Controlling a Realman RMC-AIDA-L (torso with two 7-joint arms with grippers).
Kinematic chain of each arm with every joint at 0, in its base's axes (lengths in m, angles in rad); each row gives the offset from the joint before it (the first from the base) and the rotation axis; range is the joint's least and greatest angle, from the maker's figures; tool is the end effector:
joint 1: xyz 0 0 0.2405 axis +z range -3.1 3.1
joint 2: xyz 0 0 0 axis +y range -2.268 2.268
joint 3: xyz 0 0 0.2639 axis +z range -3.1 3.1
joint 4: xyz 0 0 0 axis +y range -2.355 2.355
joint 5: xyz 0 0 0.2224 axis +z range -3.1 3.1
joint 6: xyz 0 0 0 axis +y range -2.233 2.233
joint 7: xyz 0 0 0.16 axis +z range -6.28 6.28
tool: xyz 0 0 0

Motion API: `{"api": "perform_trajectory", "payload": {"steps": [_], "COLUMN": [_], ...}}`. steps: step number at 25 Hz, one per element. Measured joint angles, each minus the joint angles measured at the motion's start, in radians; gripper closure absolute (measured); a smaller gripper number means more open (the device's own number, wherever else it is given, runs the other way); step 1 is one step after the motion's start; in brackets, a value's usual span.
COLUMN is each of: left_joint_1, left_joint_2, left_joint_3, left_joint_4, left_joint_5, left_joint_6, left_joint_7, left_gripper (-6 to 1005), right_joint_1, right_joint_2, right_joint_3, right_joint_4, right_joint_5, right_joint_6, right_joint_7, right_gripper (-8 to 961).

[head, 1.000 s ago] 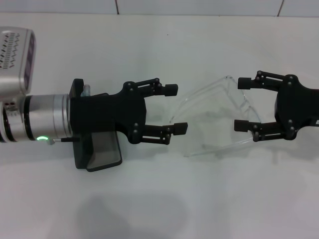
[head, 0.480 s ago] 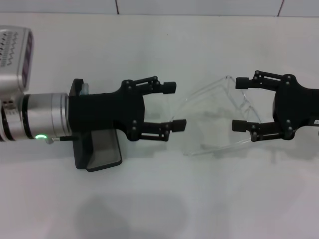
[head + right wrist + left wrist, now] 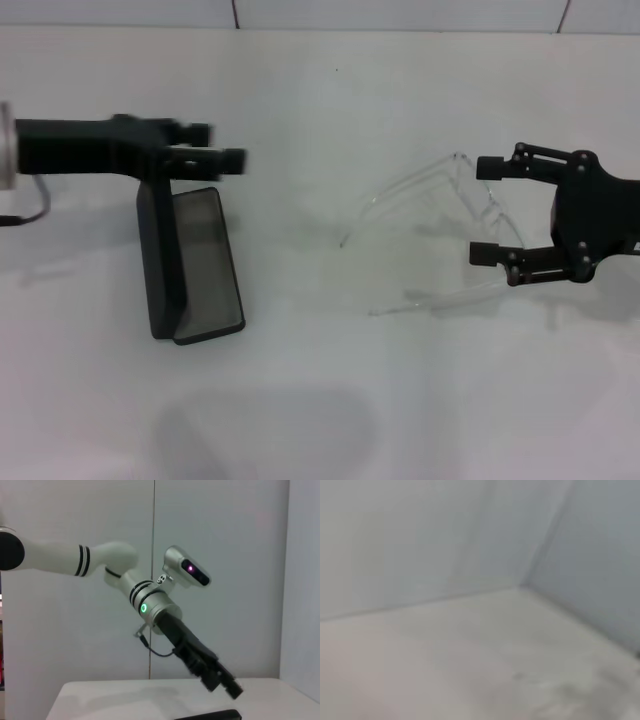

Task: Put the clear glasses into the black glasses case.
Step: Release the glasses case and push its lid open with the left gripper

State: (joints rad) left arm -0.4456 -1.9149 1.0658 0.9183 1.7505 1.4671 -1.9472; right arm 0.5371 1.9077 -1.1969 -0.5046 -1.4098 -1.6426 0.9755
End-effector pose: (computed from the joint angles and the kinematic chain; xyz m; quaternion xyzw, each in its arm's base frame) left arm -0.2526 0.3720 0.0445 -0.9109 -0.3373 -0.2028 0.1244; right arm 0.2363 0.3424 0.0008 -0.9440 -0.0071 0.3155 0.0961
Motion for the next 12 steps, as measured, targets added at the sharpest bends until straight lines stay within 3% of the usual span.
{"api": "perform_trajectory", "payload": {"steps": [4, 12], "left_joint_1": [0.041, 0.091], "left_joint_2": [-0.048, -0.087], "left_joint_3": [-0.076, -0.079], "left_joint_4": [0.157, 0.258], "left_joint_5": [0.219, 0.325], "left_joint_6": [0.005, 0.009], "left_joint_7": [-0.169, -0.271], "left_gripper": [124, 125], "right_joint_1": [0.000, -0.001], "right_joint_2": [0.001, 0.000], "right_joint_3": [0.001, -0.003], "right_joint_4": [0.000, -0.002], "right_joint_5": [-0.010, -0.011], "right_joint_6": [0.000, 0.000], "right_joint_7": [0.000, 0.001], "right_gripper": [70, 69]}}
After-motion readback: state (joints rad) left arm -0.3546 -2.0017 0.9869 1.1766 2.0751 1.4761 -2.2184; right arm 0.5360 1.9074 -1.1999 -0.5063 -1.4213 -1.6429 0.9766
